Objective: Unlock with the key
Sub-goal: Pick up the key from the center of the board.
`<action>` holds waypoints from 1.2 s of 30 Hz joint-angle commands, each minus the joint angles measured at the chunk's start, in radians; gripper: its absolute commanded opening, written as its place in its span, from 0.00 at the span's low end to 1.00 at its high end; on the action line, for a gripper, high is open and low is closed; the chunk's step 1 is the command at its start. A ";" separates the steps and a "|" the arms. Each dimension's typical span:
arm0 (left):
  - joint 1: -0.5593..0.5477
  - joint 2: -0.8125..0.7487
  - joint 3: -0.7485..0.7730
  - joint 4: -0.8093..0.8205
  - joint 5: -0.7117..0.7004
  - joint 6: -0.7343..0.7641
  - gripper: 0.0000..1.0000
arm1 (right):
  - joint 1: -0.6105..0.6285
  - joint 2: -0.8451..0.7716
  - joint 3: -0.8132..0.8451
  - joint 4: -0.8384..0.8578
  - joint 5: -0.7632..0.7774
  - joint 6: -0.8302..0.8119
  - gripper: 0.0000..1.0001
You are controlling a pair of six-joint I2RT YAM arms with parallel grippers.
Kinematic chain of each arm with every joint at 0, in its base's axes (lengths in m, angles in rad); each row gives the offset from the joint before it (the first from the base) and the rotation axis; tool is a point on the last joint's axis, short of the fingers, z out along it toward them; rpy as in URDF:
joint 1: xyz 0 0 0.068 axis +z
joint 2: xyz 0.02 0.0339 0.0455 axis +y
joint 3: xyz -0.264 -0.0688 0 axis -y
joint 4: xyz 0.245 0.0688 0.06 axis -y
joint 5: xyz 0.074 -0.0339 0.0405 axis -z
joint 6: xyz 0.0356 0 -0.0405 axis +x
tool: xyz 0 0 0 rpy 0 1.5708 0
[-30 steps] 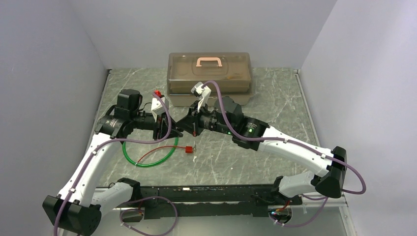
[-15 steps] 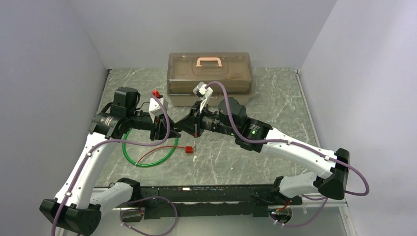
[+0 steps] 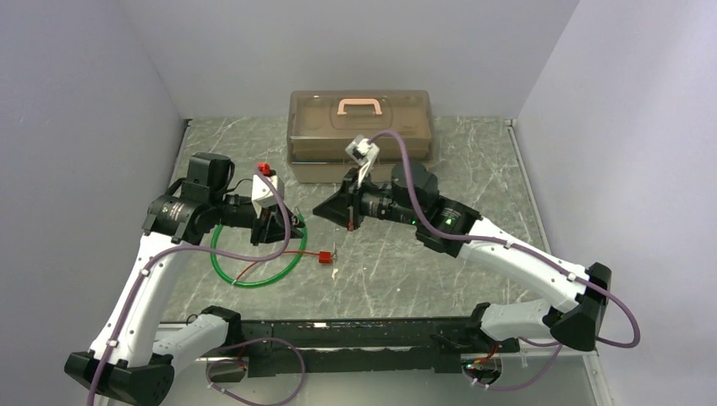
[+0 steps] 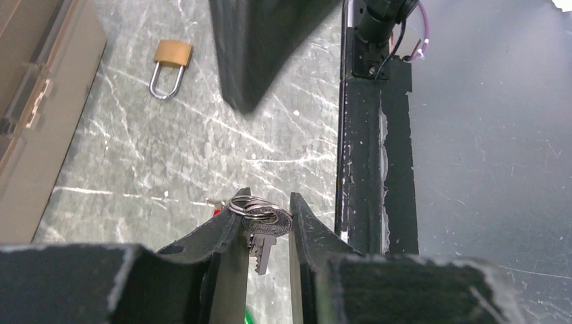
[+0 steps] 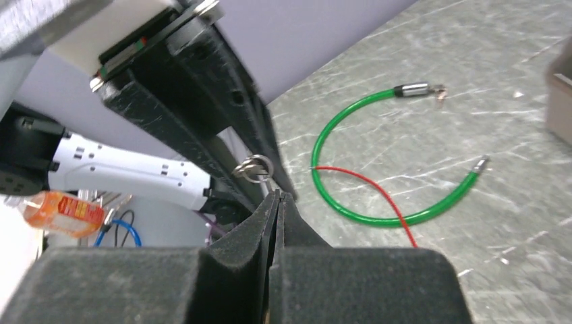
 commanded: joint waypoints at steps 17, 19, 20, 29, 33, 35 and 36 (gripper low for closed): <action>0.015 -0.021 0.030 -0.051 0.026 0.061 0.25 | -0.051 -0.014 0.043 0.045 -0.194 0.046 0.56; 0.013 -0.028 0.028 -0.018 -0.016 0.040 0.27 | -0.054 0.023 0.073 0.036 -0.221 0.070 0.56; 0.013 -0.028 0.028 -0.004 -0.040 0.031 0.27 | -0.053 0.042 0.082 0.042 -0.240 0.095 0.57; -0.010 -0.006 0.050 0.070 -0.172 -0.001 0.29 | -0.072 0.167 0.155 0.029 -0.247 0.253 0.50; -0.013 -0.004 0.055 0.067 -0.160 0.000 0.30 | -0.074 0.191 0.165 0.044 -0.257 0.280 0.48; -0.017 -0.005 0.057 0.061 -0.148 0.000 0.30 | -0.082 0.194 0.154 0.072 -0.270 0.315 0.45; -0.018 -0.007 0.055 0.060 -0.146 -0.001 0.30 | -0.090 0.193 0.139 0.134 -0.281 0.344 0.44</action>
